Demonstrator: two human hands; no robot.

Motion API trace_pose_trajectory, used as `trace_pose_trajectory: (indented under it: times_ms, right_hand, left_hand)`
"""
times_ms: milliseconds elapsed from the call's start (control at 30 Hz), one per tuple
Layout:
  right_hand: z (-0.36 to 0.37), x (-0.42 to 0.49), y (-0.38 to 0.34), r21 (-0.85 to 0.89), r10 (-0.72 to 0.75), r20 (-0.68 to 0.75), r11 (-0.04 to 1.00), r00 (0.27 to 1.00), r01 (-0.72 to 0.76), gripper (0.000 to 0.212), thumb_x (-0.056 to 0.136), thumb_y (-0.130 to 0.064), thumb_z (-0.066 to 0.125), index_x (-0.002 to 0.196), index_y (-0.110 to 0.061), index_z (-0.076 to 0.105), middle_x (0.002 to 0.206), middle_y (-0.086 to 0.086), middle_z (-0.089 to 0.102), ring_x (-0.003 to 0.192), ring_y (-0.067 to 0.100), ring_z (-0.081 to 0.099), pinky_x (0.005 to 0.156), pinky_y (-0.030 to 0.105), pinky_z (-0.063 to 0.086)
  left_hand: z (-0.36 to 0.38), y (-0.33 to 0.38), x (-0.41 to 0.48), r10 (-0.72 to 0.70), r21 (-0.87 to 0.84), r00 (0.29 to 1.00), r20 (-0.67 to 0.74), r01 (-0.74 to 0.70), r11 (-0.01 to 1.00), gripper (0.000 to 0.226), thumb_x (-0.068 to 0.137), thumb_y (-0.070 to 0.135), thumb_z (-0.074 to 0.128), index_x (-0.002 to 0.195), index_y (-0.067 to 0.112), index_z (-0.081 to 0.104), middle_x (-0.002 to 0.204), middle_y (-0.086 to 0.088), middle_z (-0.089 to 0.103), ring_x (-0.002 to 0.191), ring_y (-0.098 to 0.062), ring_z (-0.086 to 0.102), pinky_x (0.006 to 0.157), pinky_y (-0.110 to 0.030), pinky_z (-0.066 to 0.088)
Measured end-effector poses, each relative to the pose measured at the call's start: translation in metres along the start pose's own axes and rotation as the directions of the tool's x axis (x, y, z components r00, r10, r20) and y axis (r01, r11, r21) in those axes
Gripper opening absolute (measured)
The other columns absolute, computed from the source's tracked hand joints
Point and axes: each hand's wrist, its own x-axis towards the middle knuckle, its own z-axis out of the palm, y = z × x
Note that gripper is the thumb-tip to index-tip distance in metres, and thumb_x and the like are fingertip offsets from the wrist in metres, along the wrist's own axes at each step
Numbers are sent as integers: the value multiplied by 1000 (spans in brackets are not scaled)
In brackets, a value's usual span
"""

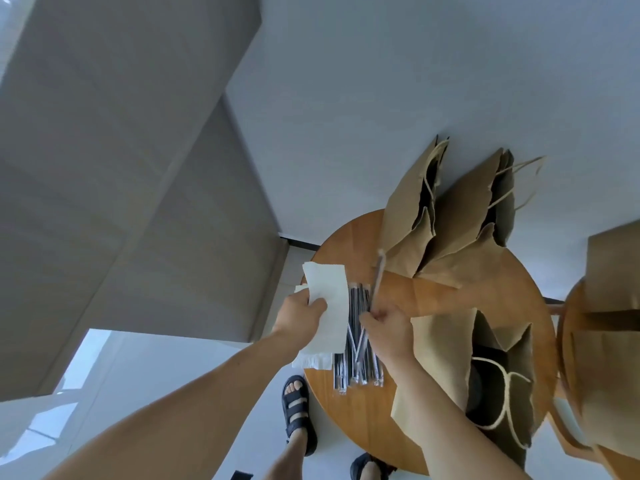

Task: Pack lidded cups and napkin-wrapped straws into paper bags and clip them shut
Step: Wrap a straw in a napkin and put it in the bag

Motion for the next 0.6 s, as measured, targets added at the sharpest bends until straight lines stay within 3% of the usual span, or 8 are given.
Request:
trace_pose_trajectory:
  times_ms: [67, 200, 400, 500, 600]
  right_hand:
    - [-9, -11, -22, 100, -109, 77, 990, 991, 101, 15, 82, -17, 72, 73, -22, 62, 61, -12, 61, 60, 2, 58, 53, 11, 41]
    - [-30, -32, -51, 153, -225, 104, 966, 969, 208, 10, 84, -24, 76, 79, -26, 67, 67, -11, 68, 63, 3, 64, 59, 17, 49]
    - [-78, -57, -75, 49, -339, -54, 939, 939, 342, 19, 84, -40, 75, 70, -35, 63, 67, -15, 66, 64, 1, 63, 61, 19, 44]
    - [-109, -68, -84, 43, -335, -160, 938, 929, 345, 30, 76, -50, 80, 90, -31, 63, 80, -16, 64, 73, 0, 61, 60, 13, 41]
    - [-141, -74, -97, 217, -278, -149, 927, 949, 305, 46, 71, -49, 83, 106, -31, 59, 97, -17, 65, 83, -3, 62, 58, 9, 46]
  left_hand:
    - [3, 12, -4, 6, -32, 1000, 7, -6, 999, 16, 96, 22, 50, 86, 28, 61, 88, 2, 68, 81, -18, 65, 64, -28, 54]
    - [15, 42, -19, 52, -129, 998, 35, -47, 990, 13, 87, 21, 58, 86, 21, 71, 83, -4, 72, 83, -26, 69, 76, -41, 59]
    - [30, 82, -45, 230, -198, 966, 121, -204, 959, 18, 88, 24, 69, 105, 25, 71, 95, 6, 76, 88, -14, 71, 72, -29, 56]
    - [36, 102, -57, 302, -219, 938, 168, -264, 940, 28, 89, 24, 66, 117, 22, 68, 102, 3, 75, 94, -19, 71, 77, -34, 58]
    - [43, 120, -71, 352, -244, 906, 235, -295, 924, 33, 90, 33, 66, 122, 24, 63, 106, 1, 73, 96, -23, 70, 83, -42, 58]
